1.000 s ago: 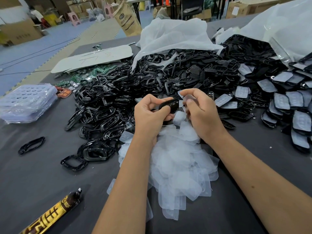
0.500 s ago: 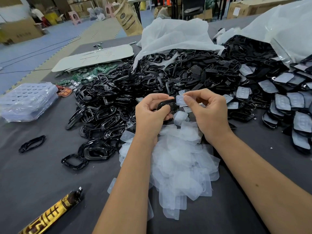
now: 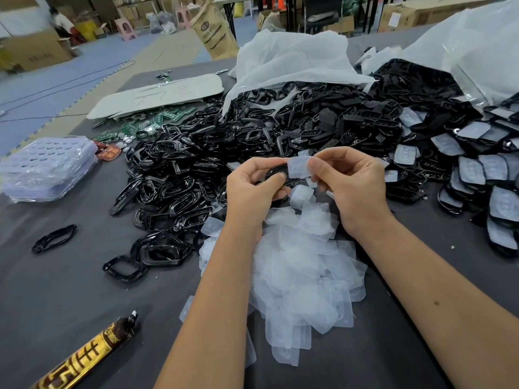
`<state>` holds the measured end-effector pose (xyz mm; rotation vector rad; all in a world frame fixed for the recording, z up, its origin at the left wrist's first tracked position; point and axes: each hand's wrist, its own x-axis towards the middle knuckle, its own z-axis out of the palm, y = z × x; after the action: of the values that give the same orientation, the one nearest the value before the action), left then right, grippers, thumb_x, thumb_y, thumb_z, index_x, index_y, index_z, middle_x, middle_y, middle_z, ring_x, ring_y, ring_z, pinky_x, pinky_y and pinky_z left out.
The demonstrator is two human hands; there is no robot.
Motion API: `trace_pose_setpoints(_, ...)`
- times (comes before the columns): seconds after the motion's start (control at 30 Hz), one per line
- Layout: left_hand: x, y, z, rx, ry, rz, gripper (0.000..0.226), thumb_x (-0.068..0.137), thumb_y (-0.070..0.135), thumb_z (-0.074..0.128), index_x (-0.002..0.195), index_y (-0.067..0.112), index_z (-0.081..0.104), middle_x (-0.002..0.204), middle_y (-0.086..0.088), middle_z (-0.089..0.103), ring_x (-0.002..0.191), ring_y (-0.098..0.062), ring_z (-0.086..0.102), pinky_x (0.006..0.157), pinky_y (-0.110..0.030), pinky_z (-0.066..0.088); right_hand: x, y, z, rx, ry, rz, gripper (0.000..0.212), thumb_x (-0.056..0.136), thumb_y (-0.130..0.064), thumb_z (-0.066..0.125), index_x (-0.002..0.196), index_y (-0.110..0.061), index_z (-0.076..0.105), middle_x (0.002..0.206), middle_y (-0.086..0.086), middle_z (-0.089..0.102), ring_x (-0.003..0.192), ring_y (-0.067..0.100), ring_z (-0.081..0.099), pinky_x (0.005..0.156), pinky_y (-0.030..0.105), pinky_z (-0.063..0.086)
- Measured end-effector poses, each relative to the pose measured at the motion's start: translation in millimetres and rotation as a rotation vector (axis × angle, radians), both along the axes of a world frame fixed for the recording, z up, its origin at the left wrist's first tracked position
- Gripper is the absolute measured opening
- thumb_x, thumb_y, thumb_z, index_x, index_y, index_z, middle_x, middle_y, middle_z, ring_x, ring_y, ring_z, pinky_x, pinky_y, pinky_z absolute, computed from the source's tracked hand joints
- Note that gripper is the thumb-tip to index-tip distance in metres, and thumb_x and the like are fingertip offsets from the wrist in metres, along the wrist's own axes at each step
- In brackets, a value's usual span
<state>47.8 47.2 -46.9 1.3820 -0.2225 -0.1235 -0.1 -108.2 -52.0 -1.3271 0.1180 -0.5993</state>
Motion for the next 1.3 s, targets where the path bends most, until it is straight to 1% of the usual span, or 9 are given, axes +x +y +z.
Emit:
trace_pose_setpoints(0.1,-0.9,-0.3,3.1,-0.041,0.034,-0.037,0.021,0.095,0.007,0.061,0.094,0.011,0.081,0.097,-0.013,0.079,0.075,-0.018,0.073,0.065,-0.023,0.058,-1.6,3.9,0.0,-0.109,0.009,0.060,0.008,0.085,-0.005,0.083,0.084,-0.009,0.076,0.068,0.005,0.073,0.056,0.012,0.062,0.053,0.021,0.051)
trace_pose_setpoints(0.17,0.0,-0.4,4.5,-0.081,0.064,-0.064,0.031,0.101,0.019,0.052,0.097,0.008,0.081,0.102,-0.017,0.078,0.084,-0.022,0.074,0.068,-0.028,0.059,-1.2,6.0,-0.7,-0.184,0.010,0.055,0.009,0.084,-0.006,0.085,0.083,-0.010,0.078,0.068,0.006,0.073,0.058,0.015,0.065,0.054,0.022,0.051)
trace_pose_setpoints(0.33,0.6,-1.0,4.5,-0.120,0.103,-0.113,0.046,0.108,0.028,0.043,0.093,0.007,0.081,0.101,-0.019,0.077,0.082,-0.023,0.076,0.067,-0.030,0.060,1.9,5.5,-5.3,-0.299,0.010,-0.056,0.011,0.080,-0.014,0.090,0.081,-0.014,0.078,0.070,0.003,0.074,0.056,0.016,0.067,0.057,0.027,0.055)
trace_pose_setpoints(0.47,-0.3,-1.1,4.7,-0.114,0.079,-0.130,0.037,0.105,0.023,0.050,0.092,0.008,0.081,0.101,-0.018,0.078,0.083,-0.024,0.076,0.067,-0.030,0.061,2.9,4.2,-8.0,-0.323,0.038,-0.121,0.017,0.079,-0.017,0.091,0.082,-0.015,0.075,0.071,0.003,0.074,0.059,0.021,0.070,0.062,0.039,0.061)
trace_pose_setpoints(0.57,-1.9,-0.6,3.0,-0.081,0.026,-0.124,0.021,0.096,0.005,0.058,0.096,0.004,0.079,0.097,-0.015,0.078,0.079,-0.021,0.074,0.064,-0.025,0.059,3.0,3.2,-8.7,-0.330,0.051,-0.137,0.025,0.078,-0.017,0.092,0.088,-0.013,0.070,0.071,0.002,0.074,0.057,0.018,0.069,0.059,0.035,0.058)
trace_pose_setpoints(0.67,-2.1,-0.6,1.0,-0.048,0.001,-0.115,0.023,0.090,-0.008,0.060,0.099,0.004,0.078,0.093,-0.016,0.078,0.071,-0.019,0.071,0.063,-0.022,0.057,2.5,2.8,-8.7,-0.327,0.050,-0.121,0.030,0.078,-0.014,0.092,0.093,-0.010,0.066,0.072,0.003,0.073,0.055,0.018,0.068,0.056,0.031,0.055)
trace_pose_setpoints(1.03,0.4,-0.5,-2.3,-0.016,-0.020,-0.105,0.022,0.092,-0.004,0.065,0.099,0.011,0.079,0.099,-0.016,0.078,0.080,-0.029,0.067,0.066,-0.023,0.058,4.0,1.8,-9.9,-0.310,0.057,-0.059,0.034,0.078,-0.013,0.091,0.098,-0.012,0.064,0.072,0.004,0.073,0.055,0.017,0.066,0.057,0.032,0.055)
trace_pose_setpoints(1.17,0.0,-0.5,-1.9,-0.003,-0.023,-0.099,0.025,0.093,-0.003,0.063,0.096,0.015,0.080,0.099,-0.015,0.079,0.078,-0.028,0.067,0.065,-0.023,0.057,4.2,2.5,-9.7,-0.307,0.057,-0.051,0.035,0.078,-0.012,0.091,0.099,-0.013,0.063,0.072,0.003,0.073,0.055,0.017,0.066,0.057,0.033,0.055)
trace_pose_setpoints(1.3,-0.3,0.4,-1.4,0.022,-0.026,-0.107,0.026,0.092,-0.005,0.062,0.099,0.012,0.079,0.099,-0.013,0.079,0.067,-0.018,0.066,0.063,-0.022,0.056,3.4,2.7,-9.2,-0.322,0.051,-0.075,0.036,0.078,-0.014,0.091,0.099,-0.013,0.062,0.072,0.003,0.073,0.055,0.018,0.066,0.057,0.033,0.055)
